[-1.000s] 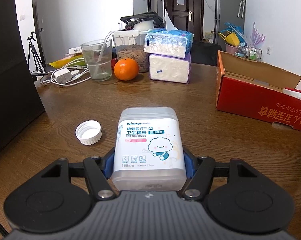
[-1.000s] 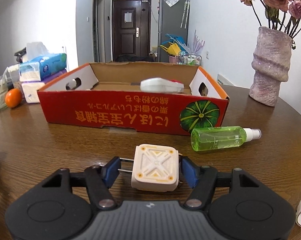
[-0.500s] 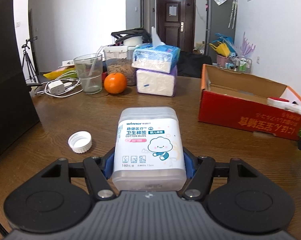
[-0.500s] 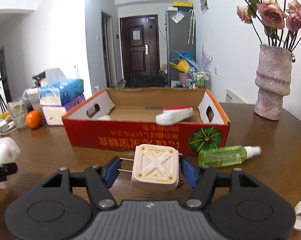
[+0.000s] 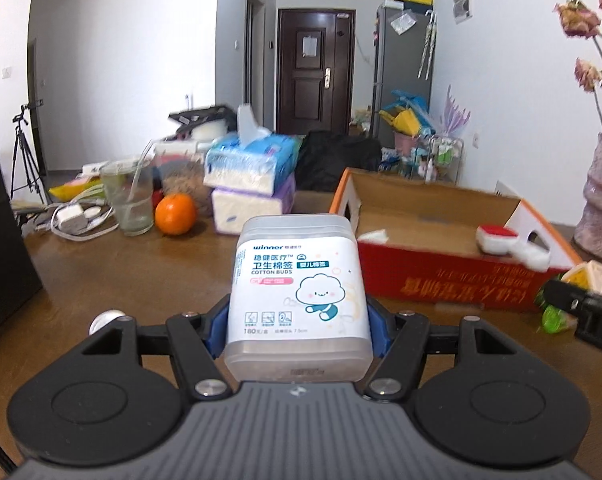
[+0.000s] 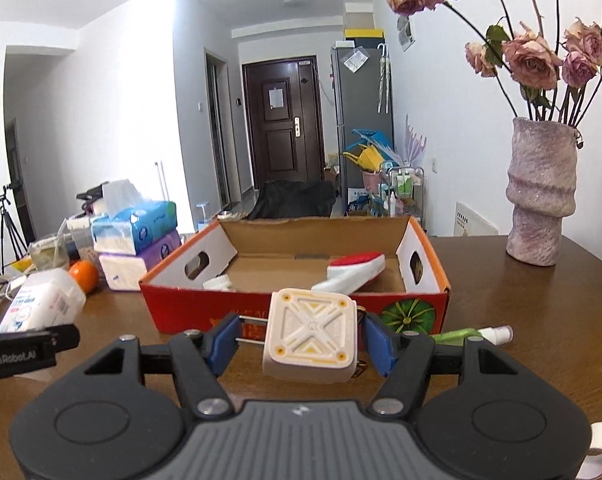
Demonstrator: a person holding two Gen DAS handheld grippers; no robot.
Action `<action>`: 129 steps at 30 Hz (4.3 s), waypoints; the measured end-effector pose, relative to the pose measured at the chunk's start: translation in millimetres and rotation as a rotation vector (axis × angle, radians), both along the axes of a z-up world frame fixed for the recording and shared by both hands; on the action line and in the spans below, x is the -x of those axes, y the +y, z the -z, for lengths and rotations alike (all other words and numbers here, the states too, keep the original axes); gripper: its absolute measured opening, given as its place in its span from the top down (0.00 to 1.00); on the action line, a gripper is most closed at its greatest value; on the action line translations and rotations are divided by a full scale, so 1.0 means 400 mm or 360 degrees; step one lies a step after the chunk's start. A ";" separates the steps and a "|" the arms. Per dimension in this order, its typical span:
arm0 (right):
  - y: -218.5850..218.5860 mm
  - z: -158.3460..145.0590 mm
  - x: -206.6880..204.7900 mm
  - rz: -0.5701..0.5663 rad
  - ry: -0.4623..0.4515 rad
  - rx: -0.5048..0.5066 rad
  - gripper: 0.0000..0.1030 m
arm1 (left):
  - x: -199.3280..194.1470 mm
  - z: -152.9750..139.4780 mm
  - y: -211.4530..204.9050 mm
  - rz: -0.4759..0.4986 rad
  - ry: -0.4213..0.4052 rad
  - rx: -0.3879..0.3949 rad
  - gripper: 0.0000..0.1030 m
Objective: Organize rigid objects
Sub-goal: 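Carry the cotton-bud container and plug adapter over the box with both tools, then open both tools to drop the container and plug adapter into the box, then move both tools back toward the purple knob cap and white tape roll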
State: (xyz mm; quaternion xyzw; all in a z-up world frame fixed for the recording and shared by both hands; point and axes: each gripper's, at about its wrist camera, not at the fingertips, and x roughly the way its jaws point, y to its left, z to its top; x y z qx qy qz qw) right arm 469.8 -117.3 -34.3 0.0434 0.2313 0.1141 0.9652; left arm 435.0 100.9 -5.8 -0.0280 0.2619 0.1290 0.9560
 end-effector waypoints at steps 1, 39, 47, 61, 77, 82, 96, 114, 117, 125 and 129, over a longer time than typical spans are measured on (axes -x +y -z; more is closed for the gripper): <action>-0.002 -0.003 0.000 0.0003 -0.0007 -0.0004 0.37 | -0.004 -0.007 -0.006 0.0007 -0.0015 0.0002 0.37; 0.017 -0.019 -0.270 0.0072 -0.0070 -0.0034 0.37 | -0.340 -0.047 -0.095 0.0050 -0.0150 0.0060 0.36; 0.034 0.000 -0.327 0.0080 -0.0050 -0.0009 0.37 | -0.403 -0.033 -0.092 0.0053 -0.0138 0.0048 0.37; 0.031 0.035 -0.379 0.0125 0.0002 0.0050 0.37 | -0.498 0.013 -0.120 0.0139 -0.0098 -0.0021 0.36; 0.014 0.039 -0.390 0.0179 0.0027 0.0057 0.13 | -0.499 0.027 -0.082 0.0081 -0.0078 -0.0067 0.02; 0.016 0.034 -0.385 0.0200 0.0013 0.0078 0.00 | -0.486 0.012 -0.042 0.0021 -0.0090 -0.0034 0.00; 0.024 0.028 -0.372 0.0169 0.0009 0.0085 0.00 | -0.460 0.002 -0.007 -0.0026 -0.0065 -0.0031 0.00; 0.038 -0.004 -0.239 0.0116 -0.0105 0.0108 0.00 | -0.310 -0.028 0.020 -0.0063 -0.0120 -0.0057 0.00; 0.038 -0.005 -0.208 0.0114 -0.0112 0.0120 0.00 | -0.275 -0.028 0.024 -0.0077 -0.0121 -0.0063 0.00; 0.040 0.010 -0.125 0.0112 -0.0092 0.0164 0.00 | -0.173 -0.016 0.037 -0.0085 -0.0112 -0.0070 0.00; 0.032 0.018 -0.074 0.0133 -0.0090 0.0146 0.00 | -0.128 0.004 0.028 -0.0070 -0.0080 -0.0111 0.00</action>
